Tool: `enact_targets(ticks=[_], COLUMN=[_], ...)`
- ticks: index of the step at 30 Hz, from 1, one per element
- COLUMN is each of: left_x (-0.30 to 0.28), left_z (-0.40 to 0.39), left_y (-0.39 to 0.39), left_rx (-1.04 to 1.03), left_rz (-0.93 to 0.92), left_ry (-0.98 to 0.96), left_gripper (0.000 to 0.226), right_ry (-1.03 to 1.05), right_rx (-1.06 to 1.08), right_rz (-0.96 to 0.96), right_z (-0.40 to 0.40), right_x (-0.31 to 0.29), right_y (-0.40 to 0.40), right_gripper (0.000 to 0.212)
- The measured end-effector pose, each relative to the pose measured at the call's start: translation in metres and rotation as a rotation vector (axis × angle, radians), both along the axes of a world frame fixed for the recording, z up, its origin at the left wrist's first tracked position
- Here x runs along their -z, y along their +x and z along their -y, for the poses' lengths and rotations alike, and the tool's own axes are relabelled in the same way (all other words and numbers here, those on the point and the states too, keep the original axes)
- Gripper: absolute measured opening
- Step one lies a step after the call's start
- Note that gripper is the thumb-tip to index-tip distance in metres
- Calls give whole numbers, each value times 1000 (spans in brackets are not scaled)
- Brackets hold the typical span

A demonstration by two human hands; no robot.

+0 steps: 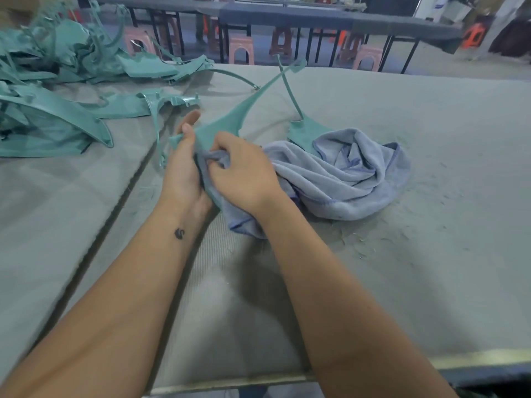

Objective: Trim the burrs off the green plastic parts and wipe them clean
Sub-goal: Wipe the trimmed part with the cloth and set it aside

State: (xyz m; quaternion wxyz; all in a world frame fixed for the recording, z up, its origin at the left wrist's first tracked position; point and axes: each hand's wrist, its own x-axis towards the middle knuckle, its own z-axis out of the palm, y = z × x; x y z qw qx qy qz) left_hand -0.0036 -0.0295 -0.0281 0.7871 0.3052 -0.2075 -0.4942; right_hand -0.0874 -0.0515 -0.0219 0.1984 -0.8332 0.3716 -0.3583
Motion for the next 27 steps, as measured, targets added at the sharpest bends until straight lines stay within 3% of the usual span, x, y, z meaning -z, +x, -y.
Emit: enact_targets(ticks=[7,11,15,19,24,27], left_x=[-5,-6,-6,-7,-7,-6], left_z=[-8,-6,-3,-7,-15,-14], left_y=[13,19,20,15,16,16], left_rx=[-25,-129,-191,-188,-120,-156], left_rz=[-57,-134,-120,-181,-227,-250], left_ry=[-72,-142,-151,-125,-101,-118], left_gripper=[25,24,34,32,37,44], right_ry=[-16,-90,-115,-93,-75,-102], right_rx=[316,93,-164,-60,262,117], right_rz=[-131,-184,-64,-33,-2,102], right_z=[25,13,-7,-2,12,7], right_x=[6,4,1,4,8,9], right_y=[0,3,5,3,-5,-6], right_gripper=[14,15,23,24,3,2])
